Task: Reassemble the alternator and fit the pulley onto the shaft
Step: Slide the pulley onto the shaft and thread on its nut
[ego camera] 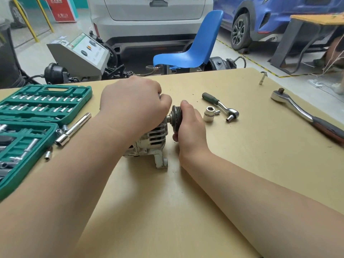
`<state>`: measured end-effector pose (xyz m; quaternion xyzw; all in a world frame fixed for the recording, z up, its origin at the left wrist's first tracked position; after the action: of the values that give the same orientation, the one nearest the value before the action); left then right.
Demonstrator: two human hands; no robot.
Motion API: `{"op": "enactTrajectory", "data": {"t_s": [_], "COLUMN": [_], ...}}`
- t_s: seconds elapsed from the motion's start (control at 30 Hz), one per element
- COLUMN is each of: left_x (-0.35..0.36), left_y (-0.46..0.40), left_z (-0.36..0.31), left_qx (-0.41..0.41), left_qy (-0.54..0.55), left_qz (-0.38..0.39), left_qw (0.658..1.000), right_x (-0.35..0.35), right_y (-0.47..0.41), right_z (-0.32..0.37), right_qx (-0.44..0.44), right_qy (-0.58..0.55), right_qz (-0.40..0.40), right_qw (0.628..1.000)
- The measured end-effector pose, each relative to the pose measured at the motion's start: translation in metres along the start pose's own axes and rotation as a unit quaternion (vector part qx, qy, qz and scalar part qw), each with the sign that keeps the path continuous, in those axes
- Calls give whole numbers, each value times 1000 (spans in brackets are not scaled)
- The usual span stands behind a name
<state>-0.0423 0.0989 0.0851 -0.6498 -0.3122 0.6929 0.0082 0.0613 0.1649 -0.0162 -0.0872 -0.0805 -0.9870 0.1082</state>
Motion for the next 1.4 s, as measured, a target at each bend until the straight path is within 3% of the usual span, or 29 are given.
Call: {"op": "enactTrajectory", "data": {"t_s": [0.43, 0.63, 0.9, 1.17, 1.4], "left_x": [-7, -8, -4, -1, -1], "left_y": [5, 9, 8, 4, 2], "left_z": [5, 10, 13, 17, 22], "left_qx": [37, 3, 33, 44, 43], "left_qy": [13, 16, 18, 6, 33], "left_qz": [18, 25, 35, 44, 53], "left_qw": [999, 1000, 999, 998, 997], "right_x": [1, 1, 7, 4, -21], "right_y": [0, 10, 18, 11, -11], "right_z": [3, 6, 6, 12, 59], "right_qx": [-91, -180, -204, -171, -69], "right_qy": [42, 152, 188, 219, 335], "right_qz": [52, 29, 57, 99, 265], "right_qw": [994, 972, 959, 956, 902]}}
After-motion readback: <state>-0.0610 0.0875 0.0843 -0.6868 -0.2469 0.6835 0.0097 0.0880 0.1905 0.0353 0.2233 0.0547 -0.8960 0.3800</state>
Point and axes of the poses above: each hand's wrist, its own y-axis away from the middle knuckle, its own x-axis out of the palm, z = x × y, the point moved 3 cm from there along -y, towards the middle knuckle, and after that the axes turned 2 degrees about -z, right-handed, at the moved point
